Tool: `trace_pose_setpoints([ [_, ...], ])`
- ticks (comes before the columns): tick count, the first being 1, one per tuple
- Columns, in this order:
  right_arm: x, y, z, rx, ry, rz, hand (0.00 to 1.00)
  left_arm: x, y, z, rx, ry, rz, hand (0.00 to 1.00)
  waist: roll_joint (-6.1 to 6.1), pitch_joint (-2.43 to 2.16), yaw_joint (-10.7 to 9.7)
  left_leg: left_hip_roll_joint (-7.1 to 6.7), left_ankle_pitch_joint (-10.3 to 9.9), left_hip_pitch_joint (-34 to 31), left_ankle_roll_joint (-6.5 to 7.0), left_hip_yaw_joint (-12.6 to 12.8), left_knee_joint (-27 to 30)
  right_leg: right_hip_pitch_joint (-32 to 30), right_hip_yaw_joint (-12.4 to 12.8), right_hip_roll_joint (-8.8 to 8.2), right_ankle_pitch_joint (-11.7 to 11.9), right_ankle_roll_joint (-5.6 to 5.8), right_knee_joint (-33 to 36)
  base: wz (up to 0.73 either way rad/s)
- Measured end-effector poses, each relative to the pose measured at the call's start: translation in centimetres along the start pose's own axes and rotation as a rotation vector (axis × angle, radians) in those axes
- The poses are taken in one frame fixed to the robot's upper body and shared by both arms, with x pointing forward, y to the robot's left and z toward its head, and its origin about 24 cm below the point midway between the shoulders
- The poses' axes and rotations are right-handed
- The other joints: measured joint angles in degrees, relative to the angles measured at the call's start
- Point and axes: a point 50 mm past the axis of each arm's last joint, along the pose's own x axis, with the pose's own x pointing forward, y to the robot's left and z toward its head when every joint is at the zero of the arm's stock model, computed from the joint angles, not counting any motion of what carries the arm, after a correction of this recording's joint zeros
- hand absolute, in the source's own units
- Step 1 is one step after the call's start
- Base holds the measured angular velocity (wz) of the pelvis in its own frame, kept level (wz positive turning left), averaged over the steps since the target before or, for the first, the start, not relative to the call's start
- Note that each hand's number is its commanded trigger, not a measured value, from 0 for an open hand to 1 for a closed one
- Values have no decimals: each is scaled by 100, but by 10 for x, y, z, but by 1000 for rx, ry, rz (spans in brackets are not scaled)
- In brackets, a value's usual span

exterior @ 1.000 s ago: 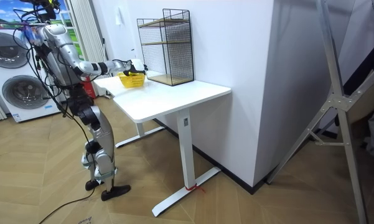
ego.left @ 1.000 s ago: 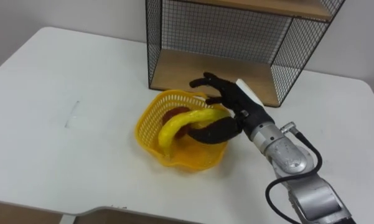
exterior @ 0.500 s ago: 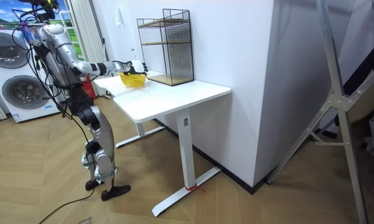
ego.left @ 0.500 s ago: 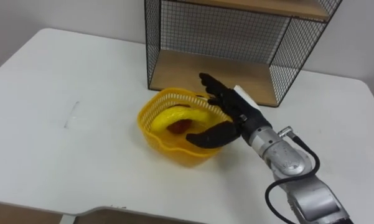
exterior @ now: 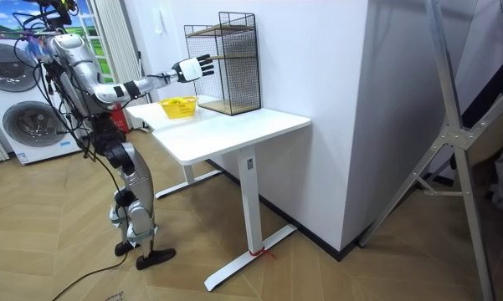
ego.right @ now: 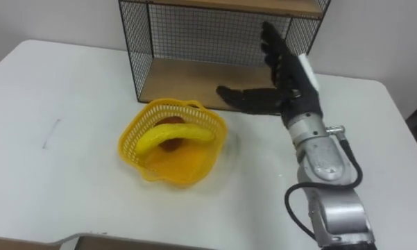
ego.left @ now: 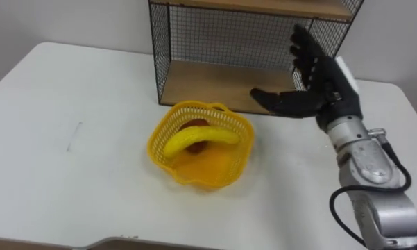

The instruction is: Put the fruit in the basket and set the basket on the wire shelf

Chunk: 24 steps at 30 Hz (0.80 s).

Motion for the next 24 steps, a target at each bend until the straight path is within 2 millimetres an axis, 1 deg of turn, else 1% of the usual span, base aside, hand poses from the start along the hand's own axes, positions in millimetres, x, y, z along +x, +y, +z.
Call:
trace_pose_setpoints([
  [2,-1,-18,5,37,-18,-63,0,0,11,-2,-116,0,41,0,21,-2,-66,1,0,0,0,-12,15,3,4,-2,0,-1,3,0],
  [3,-1,-23,7,46,-26,-86,0,1,14,-2,-138,-5,50,0,26,-5,-60,0,0,0,0,-10,22,2,5,-3,0,-1,8,0],
  [5,-7,-38,11,59,-53,-166,0,1,25,1,-256,-16,93,0,65,-27,-70,2,0,-1,0,-9,33,-1,3,-3,0,-1,11,0],
  [7,-11,-44,11,76,-55,-202,0,1,31,5,-351,-31,131,0,104,-49,-71,4,0,-2,0,-7,21,-1,1,-2,1,-2,11,0],
  [8,-13,-46,11,85,-55,-212,0,1,34,8,-379,-44,144,0,114,-53,-65,4,0,-2,0,-7,21,-2,0,-3,1,-2,10,0],
  [10,-18,-49,11,100,-53,-231,0,-1,45,23,-495,-105,225,0,170,-52,-47,2,0,-2,0,2,4,-14,25,6,1,-3,11,0],
  [12,-20,-51,10,96,-45,-242,0,-3,54,29,-563,-134,296,0,204,-60,-38,2,2,16,-2,12,-20,-14,50,14,1,-3,17,-6],
  [14,-25,-54,5,84,-22,-258,0,-5,63,37,-628,-169,360,0,250,-60,66,13,3,67,-3,138,-48,-20,128,29,1,-3,29,-19],
  [16,-32,-57,-1,80,6,-280,0,-9,72,44,-694,-203,413,0,277,-52,105,13,2,68,-2,140,-54,-21,134,29,1,-3,21,-6],
  [17,-34,-58,-2,82,15,-287,0,-10,76,48,-717,-223,431,0,261,-57,116,13,2,69,-2,140,-56,-22,134,30,1,-3,19,0],
  [18,-38,-59,-6,84,31,-301,0,-14,82,52,-744,-250,475,0,276,-47,132,9,2,55,-2,137,-53,-43,126,24,1,-2,24,0],
  [19,-41,-61,-8,85,44,-318,0,-19,90,57,-785,-279,522,0,260,-65,176,6,2,19,-2,134,-42,-102,133,20,1,-2,53,-6],
  [20,-46,-63,-11,91,58,-341,0,-23,97,63,-812,-309,569,0,264,-57,254,5,3,14,-2,139,-39,-118,133,15,1,-2,69,-6],
  [21,-48,-64,-13,89,66,-352,0,-26,101,67,-827,-327,593,0,266,-58,276,4,3,14,-1,133,-38,-121,131,12,-2,0,86,0],
  [23,-52,-66,-16,73,82,-377,0,-40,115,81,-890,-414,696,0,255,-64,347,4,3,2,-1,132,-39,-174,150,5,-18,4,136,-2],
  [24,-52,-66,-15,68,82,-378,0,-44,117,86,-904,-435,715,0,260,-61,370,5,4,-2,1,132,-39,-183,152,2,-18,4,144,-4],
])
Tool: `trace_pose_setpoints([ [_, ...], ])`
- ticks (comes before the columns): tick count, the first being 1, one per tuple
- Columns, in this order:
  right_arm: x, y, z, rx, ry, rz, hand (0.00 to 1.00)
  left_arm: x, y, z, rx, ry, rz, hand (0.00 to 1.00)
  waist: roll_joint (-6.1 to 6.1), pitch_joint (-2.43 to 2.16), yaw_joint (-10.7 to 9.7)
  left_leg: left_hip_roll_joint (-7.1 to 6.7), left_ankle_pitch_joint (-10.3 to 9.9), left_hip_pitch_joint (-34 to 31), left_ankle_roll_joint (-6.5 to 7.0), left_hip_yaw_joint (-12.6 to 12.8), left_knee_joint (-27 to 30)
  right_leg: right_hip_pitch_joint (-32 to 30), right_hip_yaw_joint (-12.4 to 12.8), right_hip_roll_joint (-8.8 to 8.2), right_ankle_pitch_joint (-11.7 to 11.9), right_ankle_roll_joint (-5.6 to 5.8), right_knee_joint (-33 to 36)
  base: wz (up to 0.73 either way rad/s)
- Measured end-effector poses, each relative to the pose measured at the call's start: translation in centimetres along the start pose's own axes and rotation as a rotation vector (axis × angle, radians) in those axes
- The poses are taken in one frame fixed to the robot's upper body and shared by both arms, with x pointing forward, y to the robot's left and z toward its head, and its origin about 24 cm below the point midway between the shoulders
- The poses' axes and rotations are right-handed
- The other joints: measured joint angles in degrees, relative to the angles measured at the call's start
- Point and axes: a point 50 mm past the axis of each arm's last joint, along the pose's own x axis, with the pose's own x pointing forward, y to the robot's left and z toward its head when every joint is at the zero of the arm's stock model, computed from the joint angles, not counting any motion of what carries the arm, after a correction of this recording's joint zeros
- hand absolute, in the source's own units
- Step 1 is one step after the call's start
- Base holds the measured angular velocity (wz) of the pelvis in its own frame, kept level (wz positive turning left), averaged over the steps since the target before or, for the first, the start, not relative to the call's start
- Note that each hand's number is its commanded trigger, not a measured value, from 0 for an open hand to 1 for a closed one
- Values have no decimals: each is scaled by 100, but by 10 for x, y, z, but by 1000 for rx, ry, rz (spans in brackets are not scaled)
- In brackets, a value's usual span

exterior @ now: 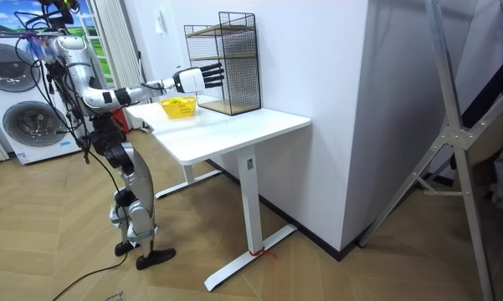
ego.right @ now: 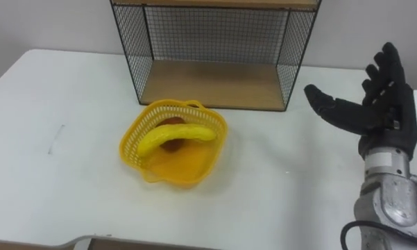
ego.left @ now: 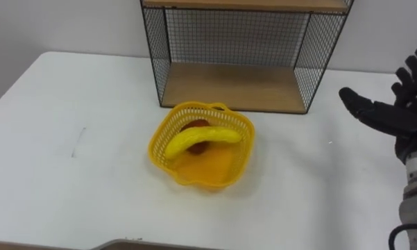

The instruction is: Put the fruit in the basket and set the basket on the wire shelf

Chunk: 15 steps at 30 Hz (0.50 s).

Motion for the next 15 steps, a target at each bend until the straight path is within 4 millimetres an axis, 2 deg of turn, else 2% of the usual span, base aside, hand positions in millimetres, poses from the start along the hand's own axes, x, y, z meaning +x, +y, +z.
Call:
trace_pose_setpoints([
  [1,0,0,0,-10,-1,1,0,-1,-3,12,-37,-39,13,0,30,13,18,-1,1,0,1,0,1,4,0,-4,0,0,-2,0],
  [5,-2,3,-3,-42,0,26,0,-10,-8,61,-209,-212,49,0,48,15,43,-8,0,4,2,-3,-6,19,-4,-4,-9,-8,12,0],
  [7,-4,3,-4,-43,5,37,0,-16,-9,79,-271,-282,47,0,39,22,47,-9,0,4,2,-8,6,-5,-22,-31,-56,-7,76,0],
  [9,-7,4,-8,-35,10,36,0,-23,-10,92,-297,-357,48,0,41,26,15,-14,0,9,2,-23,30,-2,-46,-45,-79,-4,98,5],
  [11,-13,7,-14,-18,26,43,0,-32,-15,110,-335,-441,26,0,19,63,13,-17,0,-16,2,-57,65,-1,-75,-56,-85,-5,117,8],
  [15,-16,15,-20,-10,43,87,0,-47,-26,124,-378,-504,-71,0,5,82,-156,-67,-1,-91,4,-186,114,-3,-173,-94,-99,14,102,17],
])
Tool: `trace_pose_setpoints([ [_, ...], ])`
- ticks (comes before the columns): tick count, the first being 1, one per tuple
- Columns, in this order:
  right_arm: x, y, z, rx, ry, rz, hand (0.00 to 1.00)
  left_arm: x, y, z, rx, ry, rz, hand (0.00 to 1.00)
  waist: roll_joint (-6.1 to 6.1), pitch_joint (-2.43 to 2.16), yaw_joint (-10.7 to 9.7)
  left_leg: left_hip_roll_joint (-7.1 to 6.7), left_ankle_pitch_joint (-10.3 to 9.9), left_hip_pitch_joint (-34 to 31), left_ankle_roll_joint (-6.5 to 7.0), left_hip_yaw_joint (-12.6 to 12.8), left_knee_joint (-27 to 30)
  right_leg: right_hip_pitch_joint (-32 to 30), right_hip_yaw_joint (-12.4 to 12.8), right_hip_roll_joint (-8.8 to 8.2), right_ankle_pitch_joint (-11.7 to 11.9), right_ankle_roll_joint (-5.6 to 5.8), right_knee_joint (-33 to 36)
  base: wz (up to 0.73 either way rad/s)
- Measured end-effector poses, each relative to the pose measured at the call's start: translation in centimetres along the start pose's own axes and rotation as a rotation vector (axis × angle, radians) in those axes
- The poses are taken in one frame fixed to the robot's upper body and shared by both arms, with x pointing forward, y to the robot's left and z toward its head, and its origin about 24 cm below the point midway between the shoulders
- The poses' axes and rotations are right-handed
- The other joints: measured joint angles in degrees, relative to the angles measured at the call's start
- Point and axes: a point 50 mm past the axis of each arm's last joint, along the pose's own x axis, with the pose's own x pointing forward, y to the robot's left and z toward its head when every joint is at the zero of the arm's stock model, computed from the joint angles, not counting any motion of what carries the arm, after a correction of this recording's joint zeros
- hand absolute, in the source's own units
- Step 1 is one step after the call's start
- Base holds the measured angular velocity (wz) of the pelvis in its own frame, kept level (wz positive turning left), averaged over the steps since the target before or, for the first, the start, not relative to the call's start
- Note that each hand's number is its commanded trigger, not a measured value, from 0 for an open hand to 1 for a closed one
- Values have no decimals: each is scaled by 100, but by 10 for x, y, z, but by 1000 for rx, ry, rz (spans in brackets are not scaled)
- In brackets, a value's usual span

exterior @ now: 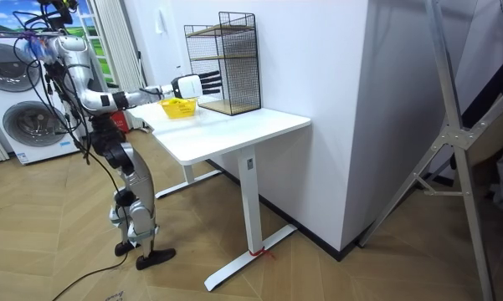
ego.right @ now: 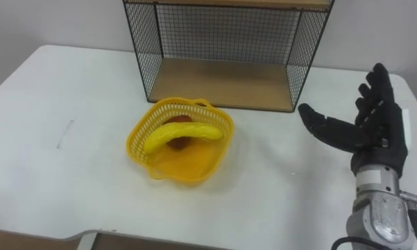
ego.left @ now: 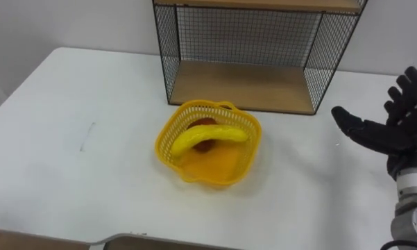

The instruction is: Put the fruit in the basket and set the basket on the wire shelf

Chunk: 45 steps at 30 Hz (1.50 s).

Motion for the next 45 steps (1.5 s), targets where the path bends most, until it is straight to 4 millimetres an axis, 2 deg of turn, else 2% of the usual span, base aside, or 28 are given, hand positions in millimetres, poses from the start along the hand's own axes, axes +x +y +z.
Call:
trace_pose_setpoints([
  [2,-4,6,-8,7,32,54,0,-8,-16,3,-35,1,-88,0,4,1,9,2,0,3,0,-13,3,8,1,3,-1,-1,-1,2],
  [8,-10,16,-24,16,93,127,0,-24,-45,2,-98,33,-265,0,-2,13,-65,0,1,-3,1,-16,12,11,18,9,-1,0,-20,0],
  [11,-15,28,-34,33,136,194,0,-48,-69,-4,-149,113,-474,0,-4,18,-156,-9,1,-16,1,-16,39,20,19,0,0,2,-40,0],
  [14,-18,40,-40,60,146,235,0,-67,-84,-7,-177,151,-643,0,-49,30,-290,-4,1,-27,1,-21,64,19,21,6,0,2,-41,0],
  [17,-21,41,-52,58,191,261,0,-81,-94,-8,-189,165,-780,0,-96,55,-378,-5,1,-22,1,-3,65,12,25,2,0,2,-38,0],
  [21,-23,43,-57,72,217,293,0,-95,-101,-9,-253,221,-911,0,-149,86,-444,-4,1,-22,1,51,61,-14,68,7,-1,3,-37,-5],
  [27,-27,52,-61,92,231,363,0,-117,-108,-24,-323,369,-1017,0,-181,65,-455,-5,2,18,1,106,58,-2,153,20,-2,7,-35,-7],
  [35,-34,72,-68,153,268,448,0,-138,-107,-49,-244,488,-1111,0,-180,61,-453,43,1,104,0,199,43,1,170,12,-11,-2,50,-4],
  [45,-37,74,-75,170,296,471,0,-145,-108,-50,-270,534,-1130,0,-168,54,-462,48,1,96,0,190,45,-4,165,21,-16,-14,69,0],
])
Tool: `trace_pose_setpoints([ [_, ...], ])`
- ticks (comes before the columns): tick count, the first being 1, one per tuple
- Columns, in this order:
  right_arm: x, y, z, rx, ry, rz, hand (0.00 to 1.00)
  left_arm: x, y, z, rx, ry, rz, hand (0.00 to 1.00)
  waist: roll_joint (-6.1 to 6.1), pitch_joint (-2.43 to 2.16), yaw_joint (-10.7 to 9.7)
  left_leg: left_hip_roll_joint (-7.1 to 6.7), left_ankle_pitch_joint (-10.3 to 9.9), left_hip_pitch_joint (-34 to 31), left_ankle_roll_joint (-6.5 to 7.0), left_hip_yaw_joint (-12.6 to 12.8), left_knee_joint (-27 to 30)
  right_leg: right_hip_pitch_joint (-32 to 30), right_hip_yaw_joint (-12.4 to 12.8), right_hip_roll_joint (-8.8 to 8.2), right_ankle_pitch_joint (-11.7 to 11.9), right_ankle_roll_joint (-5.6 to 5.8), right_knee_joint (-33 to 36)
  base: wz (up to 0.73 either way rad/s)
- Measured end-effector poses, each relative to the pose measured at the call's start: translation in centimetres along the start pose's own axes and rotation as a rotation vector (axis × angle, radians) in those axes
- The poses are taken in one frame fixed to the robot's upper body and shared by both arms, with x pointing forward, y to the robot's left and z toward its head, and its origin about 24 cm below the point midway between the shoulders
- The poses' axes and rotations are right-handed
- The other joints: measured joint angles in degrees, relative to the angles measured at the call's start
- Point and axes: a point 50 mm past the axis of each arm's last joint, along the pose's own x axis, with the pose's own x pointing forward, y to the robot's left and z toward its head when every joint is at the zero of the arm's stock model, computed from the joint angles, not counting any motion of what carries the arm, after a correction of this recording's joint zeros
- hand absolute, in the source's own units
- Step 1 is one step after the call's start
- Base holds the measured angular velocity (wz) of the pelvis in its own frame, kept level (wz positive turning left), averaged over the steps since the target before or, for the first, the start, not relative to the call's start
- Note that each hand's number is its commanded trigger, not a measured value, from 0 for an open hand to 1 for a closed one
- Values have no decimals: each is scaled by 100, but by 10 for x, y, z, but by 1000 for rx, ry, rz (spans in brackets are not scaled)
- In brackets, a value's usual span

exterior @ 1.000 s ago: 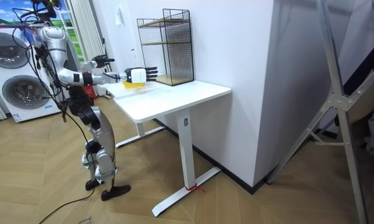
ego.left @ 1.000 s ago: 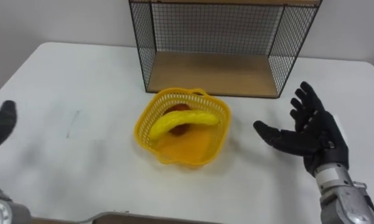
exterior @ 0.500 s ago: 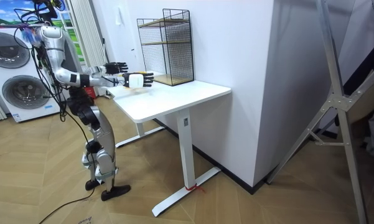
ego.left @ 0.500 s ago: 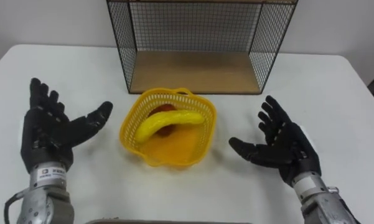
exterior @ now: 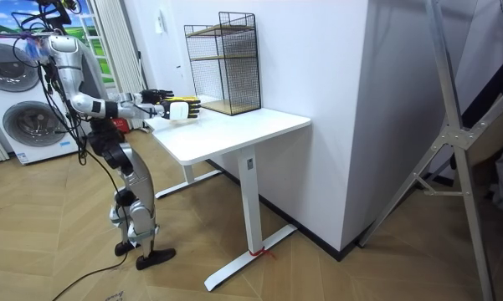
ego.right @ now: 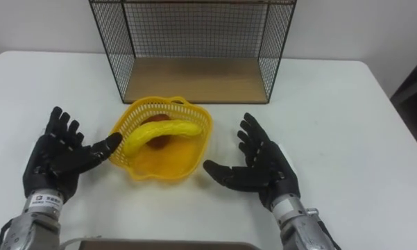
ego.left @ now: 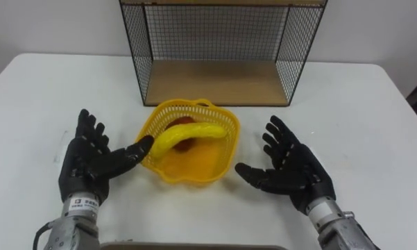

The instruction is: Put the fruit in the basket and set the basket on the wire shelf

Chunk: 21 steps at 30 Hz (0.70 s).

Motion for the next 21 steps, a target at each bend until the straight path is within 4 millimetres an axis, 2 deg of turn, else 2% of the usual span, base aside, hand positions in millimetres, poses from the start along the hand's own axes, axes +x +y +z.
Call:
trace_pose_setpoints([
  [9,0,1,0,6,0,15,0,0,0,0,-1,-1,-1,0,97,-64,1,-3,0,2,-1,4,2,0,5,13,7,-12,36,0],
  [21,1,12,-4,16,13,81,0,-1,-6,-3,1,11,-43,0,3,-8,3,-7,0,-8,-1,14,2,-11,29,15,1,-8,-4,0],
])
